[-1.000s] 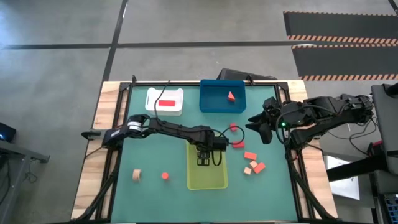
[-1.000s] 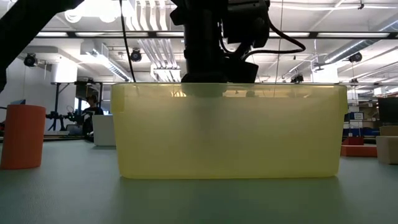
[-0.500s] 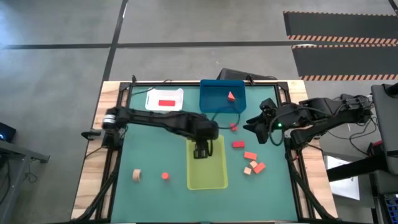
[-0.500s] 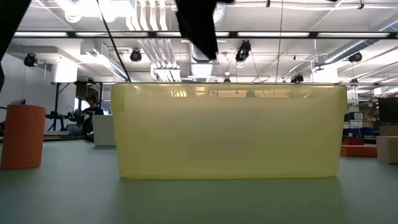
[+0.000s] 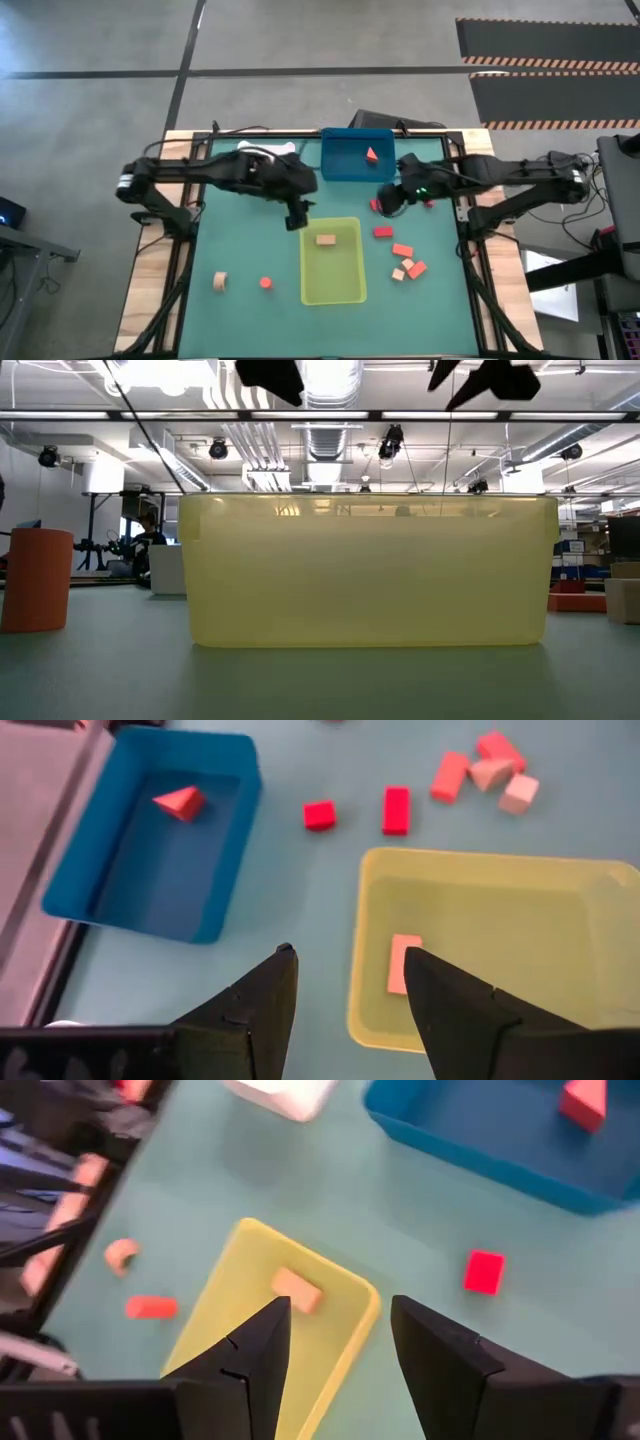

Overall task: Sort & place blocks by color
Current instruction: Put the red half-cylinder block into the white bin

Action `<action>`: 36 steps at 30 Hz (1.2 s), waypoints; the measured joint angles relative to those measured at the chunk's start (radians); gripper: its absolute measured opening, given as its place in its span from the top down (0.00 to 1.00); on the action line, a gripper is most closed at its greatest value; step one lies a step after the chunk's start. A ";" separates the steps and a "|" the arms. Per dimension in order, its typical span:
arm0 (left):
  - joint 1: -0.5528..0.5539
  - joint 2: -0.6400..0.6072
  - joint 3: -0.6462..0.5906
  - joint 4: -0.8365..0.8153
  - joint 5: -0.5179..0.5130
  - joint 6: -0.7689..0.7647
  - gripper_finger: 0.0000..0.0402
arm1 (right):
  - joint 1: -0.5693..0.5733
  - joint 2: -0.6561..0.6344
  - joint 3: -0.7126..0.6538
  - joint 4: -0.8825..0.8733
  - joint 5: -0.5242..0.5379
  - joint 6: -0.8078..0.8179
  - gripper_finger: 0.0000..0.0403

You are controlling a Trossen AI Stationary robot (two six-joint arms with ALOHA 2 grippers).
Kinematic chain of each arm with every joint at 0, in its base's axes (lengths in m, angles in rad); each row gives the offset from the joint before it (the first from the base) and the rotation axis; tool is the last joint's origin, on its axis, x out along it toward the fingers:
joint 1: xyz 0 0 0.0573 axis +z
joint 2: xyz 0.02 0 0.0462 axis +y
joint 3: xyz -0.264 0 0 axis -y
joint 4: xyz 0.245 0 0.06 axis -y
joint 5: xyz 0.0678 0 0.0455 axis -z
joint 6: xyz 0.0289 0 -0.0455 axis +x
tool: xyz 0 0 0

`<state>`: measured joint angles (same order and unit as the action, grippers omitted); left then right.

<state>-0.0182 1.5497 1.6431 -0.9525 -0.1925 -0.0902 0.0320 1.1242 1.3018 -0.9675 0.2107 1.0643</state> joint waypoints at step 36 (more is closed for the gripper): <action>0.344 -0.431 -0.361 0.266 0.185 0.131 0.58 | -0.315 0.587 0.000 -0.083 -0.309 -0.112 0.43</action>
<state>0.3261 1.1192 1.2823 -0.6870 -0.0079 0.0406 -0.2831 1.7109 1.3018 -1.0500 -0.0985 0.9526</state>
